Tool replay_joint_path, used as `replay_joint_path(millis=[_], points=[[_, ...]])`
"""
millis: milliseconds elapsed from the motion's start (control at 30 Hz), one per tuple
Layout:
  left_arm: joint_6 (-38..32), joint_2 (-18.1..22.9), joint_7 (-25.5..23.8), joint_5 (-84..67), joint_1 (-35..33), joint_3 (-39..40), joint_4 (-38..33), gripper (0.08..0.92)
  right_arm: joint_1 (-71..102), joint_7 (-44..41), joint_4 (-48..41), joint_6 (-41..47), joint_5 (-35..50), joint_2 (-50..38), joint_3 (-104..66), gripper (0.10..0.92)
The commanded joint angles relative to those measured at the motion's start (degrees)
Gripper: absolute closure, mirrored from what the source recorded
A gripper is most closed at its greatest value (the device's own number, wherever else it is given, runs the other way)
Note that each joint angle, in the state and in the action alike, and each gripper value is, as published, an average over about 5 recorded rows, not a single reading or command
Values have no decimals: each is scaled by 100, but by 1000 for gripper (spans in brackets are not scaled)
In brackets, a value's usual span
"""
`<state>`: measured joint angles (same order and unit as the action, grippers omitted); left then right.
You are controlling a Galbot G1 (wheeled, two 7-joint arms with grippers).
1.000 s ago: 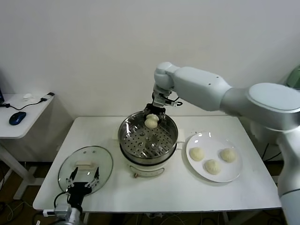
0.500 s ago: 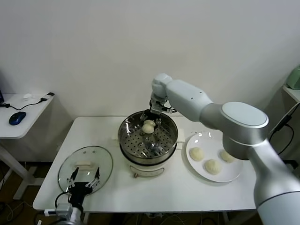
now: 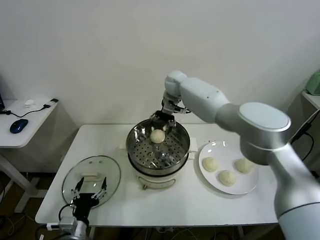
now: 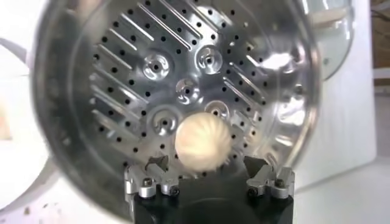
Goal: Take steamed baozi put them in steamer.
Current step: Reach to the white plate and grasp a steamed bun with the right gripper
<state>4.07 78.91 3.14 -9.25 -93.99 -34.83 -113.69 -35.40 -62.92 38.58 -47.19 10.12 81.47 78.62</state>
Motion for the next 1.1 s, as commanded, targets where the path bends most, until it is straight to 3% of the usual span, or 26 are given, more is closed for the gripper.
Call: replay_joint_path(millis=[33, 300, 533, 800, 1100], points=[[2, -5, -3, 3, -3, 1, -23, 177, -2279, 39, 2425, 3356, 3559, -2205, 2796, 203], [17, -9, 1, -25, 76, 19, 8, 177, -2632, 753, 3920, 5122, 2896, -3812, 3697, 202], [32, 4, 1, -31, 86, 18, 20, 177, -2022, 1176, 4600, 6286, 3001, -4155, 3482, 203], [27, -6, 2, -35, 81, 20, 58, 177, -922, 1398, 4361, 6815, 2951, -3997, 2732, 203], [5, -32, -2, -32, 60, 32, 102, 177, 895, 1504, 3164, 6893, 2371, -3458, 1120, 203]])
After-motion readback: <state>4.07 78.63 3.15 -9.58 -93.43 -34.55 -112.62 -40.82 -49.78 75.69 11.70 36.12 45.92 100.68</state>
